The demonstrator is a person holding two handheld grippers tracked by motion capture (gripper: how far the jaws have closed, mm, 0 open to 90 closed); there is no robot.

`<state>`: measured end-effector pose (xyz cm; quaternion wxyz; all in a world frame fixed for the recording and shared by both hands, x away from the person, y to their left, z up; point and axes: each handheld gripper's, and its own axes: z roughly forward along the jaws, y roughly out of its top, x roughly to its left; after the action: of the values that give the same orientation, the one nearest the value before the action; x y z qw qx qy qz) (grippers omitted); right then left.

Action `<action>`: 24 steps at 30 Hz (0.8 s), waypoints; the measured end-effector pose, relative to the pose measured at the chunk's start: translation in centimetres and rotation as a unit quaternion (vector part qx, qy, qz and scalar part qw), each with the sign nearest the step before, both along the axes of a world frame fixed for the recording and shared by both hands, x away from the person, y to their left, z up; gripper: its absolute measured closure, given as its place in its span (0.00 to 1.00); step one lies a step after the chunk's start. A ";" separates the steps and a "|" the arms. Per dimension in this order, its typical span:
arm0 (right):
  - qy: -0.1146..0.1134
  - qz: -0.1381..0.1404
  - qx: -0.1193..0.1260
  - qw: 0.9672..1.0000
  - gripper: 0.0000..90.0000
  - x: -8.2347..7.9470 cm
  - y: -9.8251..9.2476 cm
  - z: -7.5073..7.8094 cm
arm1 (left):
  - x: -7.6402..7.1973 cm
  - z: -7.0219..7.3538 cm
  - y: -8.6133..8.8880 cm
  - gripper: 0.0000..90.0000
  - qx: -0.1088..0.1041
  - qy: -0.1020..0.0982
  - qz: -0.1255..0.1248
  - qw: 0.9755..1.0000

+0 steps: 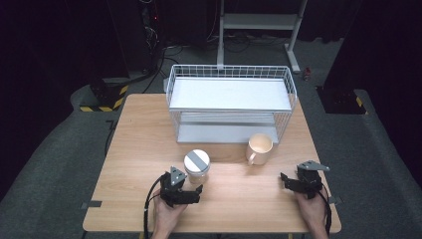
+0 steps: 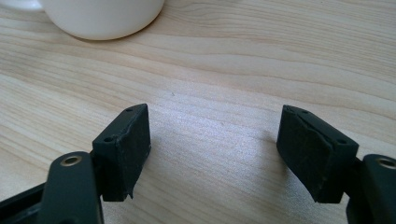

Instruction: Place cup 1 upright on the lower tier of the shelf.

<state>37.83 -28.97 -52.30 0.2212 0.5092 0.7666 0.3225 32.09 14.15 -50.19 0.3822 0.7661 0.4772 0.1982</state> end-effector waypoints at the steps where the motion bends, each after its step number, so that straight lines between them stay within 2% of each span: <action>1: 0.000 0.001 0.000 1.000 0.29 0.0 0.0 0.0 | 0.2 0.2 -0.2 0.06 0.002 -0.001 0.004 1.000; 12: 0.000 0.001 0.000 1.000 0.29 0.0 0.0 0.0 | 1.3 0.6 -1.0 0.06 0.006 -0.008 0.000 1.000; 18: 0.000 0.001 0.000 1.000 0.29 0.0 0.0 0.0 | 2.0 0.4 -1.3 0.06 0.001 -0.011 -0.002 1.000; 24: 0.000 0.001 0.000 1.000 0.29 0.0 0.0 0.0 | 2.4 0.3 -1.5 0.08 -0.012 -0.018 0.007 1.000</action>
<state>37.80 -28.96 -52.30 0.2207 0.5084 0.7673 0.3227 34.50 12.63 -49.86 0.3986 0.7544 0.4781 0.2083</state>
